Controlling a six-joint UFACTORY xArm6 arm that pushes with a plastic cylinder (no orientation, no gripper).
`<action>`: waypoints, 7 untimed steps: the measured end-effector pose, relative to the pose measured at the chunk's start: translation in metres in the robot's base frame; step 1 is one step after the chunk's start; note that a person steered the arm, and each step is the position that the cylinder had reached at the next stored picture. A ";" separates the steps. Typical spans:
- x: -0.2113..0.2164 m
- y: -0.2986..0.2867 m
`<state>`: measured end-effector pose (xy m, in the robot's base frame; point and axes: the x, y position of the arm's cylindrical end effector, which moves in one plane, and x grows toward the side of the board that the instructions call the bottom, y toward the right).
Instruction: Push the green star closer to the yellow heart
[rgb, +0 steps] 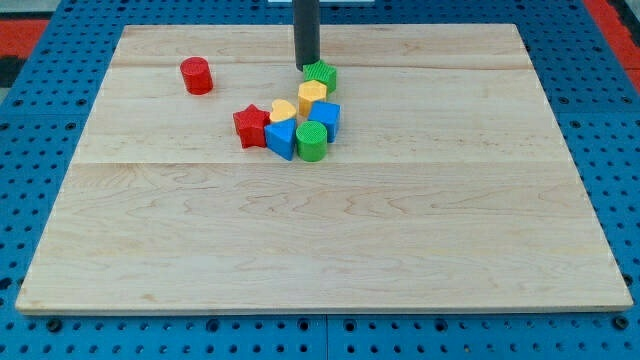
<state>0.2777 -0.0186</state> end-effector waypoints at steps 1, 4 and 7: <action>0.003 0.000; 0.003 0.123; 0.031 0.101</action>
<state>0.3092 0.0822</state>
